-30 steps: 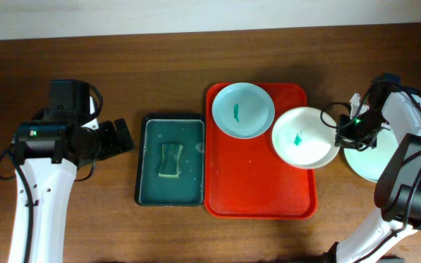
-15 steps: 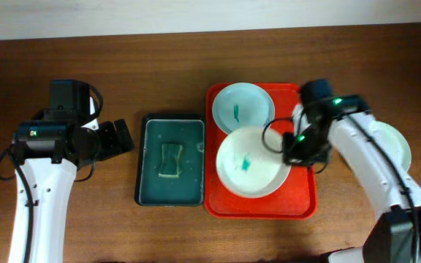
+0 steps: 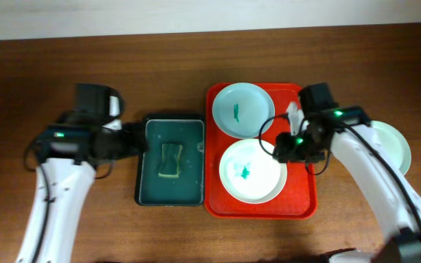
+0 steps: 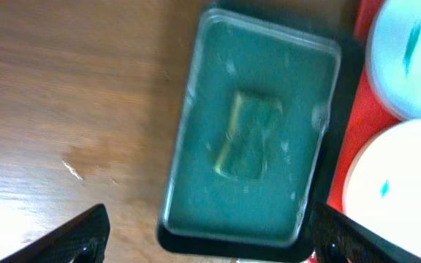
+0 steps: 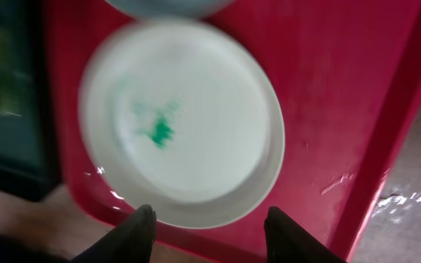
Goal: Clean dirty plates on tray and stack at the side
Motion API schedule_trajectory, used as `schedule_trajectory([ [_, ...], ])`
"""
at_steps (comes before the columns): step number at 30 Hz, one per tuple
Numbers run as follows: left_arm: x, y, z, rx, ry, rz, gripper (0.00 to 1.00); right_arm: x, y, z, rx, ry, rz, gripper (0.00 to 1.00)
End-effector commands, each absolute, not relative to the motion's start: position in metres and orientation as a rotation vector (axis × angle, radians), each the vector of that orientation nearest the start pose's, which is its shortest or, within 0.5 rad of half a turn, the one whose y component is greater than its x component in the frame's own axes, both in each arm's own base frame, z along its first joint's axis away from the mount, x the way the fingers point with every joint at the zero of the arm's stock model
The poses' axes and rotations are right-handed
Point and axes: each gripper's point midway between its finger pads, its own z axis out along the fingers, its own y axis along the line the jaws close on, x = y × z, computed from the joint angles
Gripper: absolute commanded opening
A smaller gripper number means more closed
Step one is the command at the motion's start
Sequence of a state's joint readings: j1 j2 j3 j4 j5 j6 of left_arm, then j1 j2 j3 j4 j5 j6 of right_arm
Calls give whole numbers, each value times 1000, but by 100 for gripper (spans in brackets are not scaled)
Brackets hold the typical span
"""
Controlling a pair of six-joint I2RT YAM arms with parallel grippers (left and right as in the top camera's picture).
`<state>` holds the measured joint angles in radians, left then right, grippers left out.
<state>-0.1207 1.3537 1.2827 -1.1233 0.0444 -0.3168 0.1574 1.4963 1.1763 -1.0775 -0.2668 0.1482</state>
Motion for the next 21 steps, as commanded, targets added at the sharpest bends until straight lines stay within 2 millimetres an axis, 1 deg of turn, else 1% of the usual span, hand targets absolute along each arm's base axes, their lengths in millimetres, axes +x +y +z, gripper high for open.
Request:
schedule_trajectory([
  [1, 286, -84, 134, 96, 2852, -175, 84, 287, 94, 179, -130, 2773, 465, 52],
  [2, 285, -93, 123, 168, 2854, -171, 78, 285, 94, 183, -132, 2762, 465, 53],
  [3, 285, -99, 105, 212, 2855, -140, 70, 280, 93, 186, -133, 2764, 466, 53],
  [4, 286, -103, 90, 228, 2862, -128, 68, 276, 92, 186, -130, 2775, 465, 53],
  [5, 285, -105, 74, 184, 2889, -136, 67, 270, 91, 183, -125, 2806, 464, 53],
  [6, 284, -107, 55, 145, 2933, -145, 60, 264, 91, 180, -122, 2834, 463, 51],
  [7, 283, -107, 41, 146, 2965, -135, 54, 263, 90, 180, -120, 2840, 463, 48],
  [10, 286, -108, 1, 148, 3040, -104, 43, 265, 91, 180, -122, 2832, 463, 46],
  [11, 287, -109, -11, 148, 3059, -97, 34, 265, 91, 180, -122, 2832, 463, 45],
  [12, 280, -109, -28, 150, 3114, -93, 0, 265, 91, 180, -121, 2834, 463, 42],
  [13, 275, -108, -31, 150, 3141, -92, 0, 264, 91, 180, -121, 2838, 463, 41],
  [14, 273, -107, -29, 149, 3150, -88, 0, 263, 90, 180, -121, 2841, 463, 41],
  [16, 278, -109, -13, 149, 3149, -89, 0, 263, 90, 180, -120, 2842, 462, 40],
  [17, 286, -112, 6, 149, 3133, -96, 1, 263, 90, 180, -120, 2842, 462, 40],
  [19, 305, -118, 43, 149, 3072, -119, 48, 263, 90, 180, -120, 2843, 462, 40],
  [20, 313, -121, 53, 151, 3041, -132, 60, 263, 90, 180, -120, 2843, 462, 40],
  [21, 321, -123, 58, 162, 3011, -143, 66, 263, 90, 180, -120, 2843, 462, 40],
])
